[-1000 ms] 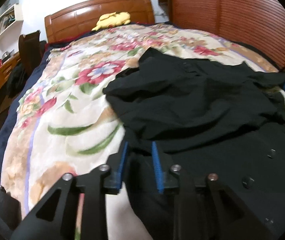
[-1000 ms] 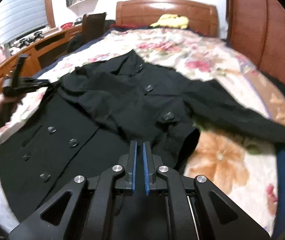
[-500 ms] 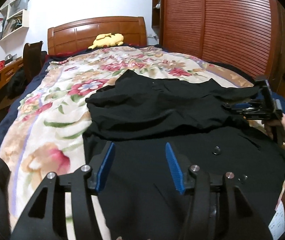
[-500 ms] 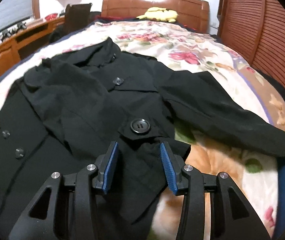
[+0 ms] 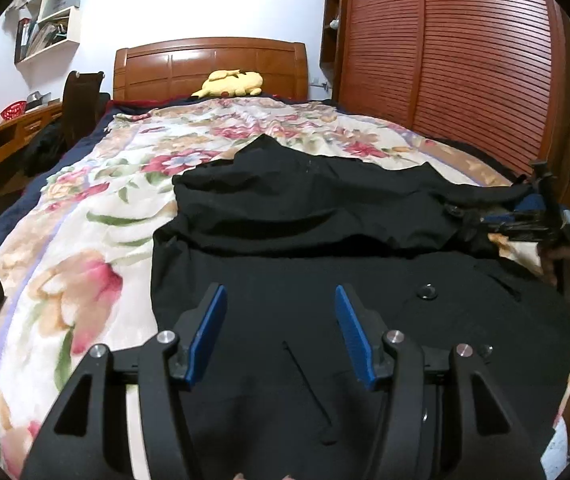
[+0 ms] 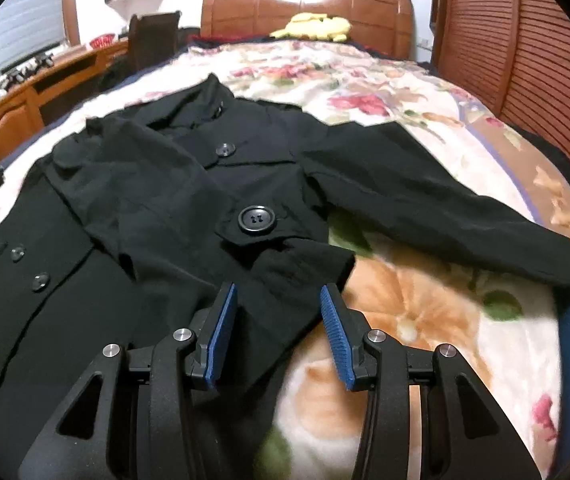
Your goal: Fold large clothes
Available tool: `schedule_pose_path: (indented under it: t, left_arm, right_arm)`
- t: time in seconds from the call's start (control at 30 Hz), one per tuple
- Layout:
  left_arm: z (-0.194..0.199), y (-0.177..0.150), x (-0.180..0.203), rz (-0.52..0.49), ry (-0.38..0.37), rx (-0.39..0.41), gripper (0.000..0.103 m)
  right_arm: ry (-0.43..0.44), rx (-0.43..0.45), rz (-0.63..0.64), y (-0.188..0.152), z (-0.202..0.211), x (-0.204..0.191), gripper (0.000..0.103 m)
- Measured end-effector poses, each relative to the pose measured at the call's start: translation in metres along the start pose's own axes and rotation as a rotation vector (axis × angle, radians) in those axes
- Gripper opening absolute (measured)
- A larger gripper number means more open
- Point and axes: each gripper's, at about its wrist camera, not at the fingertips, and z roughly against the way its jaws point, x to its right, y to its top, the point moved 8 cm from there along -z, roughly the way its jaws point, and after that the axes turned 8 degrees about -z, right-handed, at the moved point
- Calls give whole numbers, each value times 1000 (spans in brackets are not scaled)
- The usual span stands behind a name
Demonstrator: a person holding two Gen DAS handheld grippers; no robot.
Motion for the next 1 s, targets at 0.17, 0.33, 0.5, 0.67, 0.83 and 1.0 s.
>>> schedule_pose_path:
  t: [0.17,0.33,0.5,0.67,0.83,1.0]
  left_arm:
    - [-8,-5,5,-16,30,-11,56]
    - [-8,-4,8,-23,34,-3,56]
    - [-6,-4,12,-32,32,7,56]
    - [-7,-5,14,-39,30,8,56]
    - [-8,-5,14,-42,31,7,56]
    - [-8,-6,16,-54,41,1,56]
  right_arm:
    - [-61,77,-53,14,19,36,44]
    - [-139,152,-149,34,37,91,52]
    - [-267,197,-240,49,59,154,57]
    - [-379,220,-298,56,89,208,58]
    - [-490,188,-346,68,117,264,58]
    - [-559,172,-423,70,135,308,58]
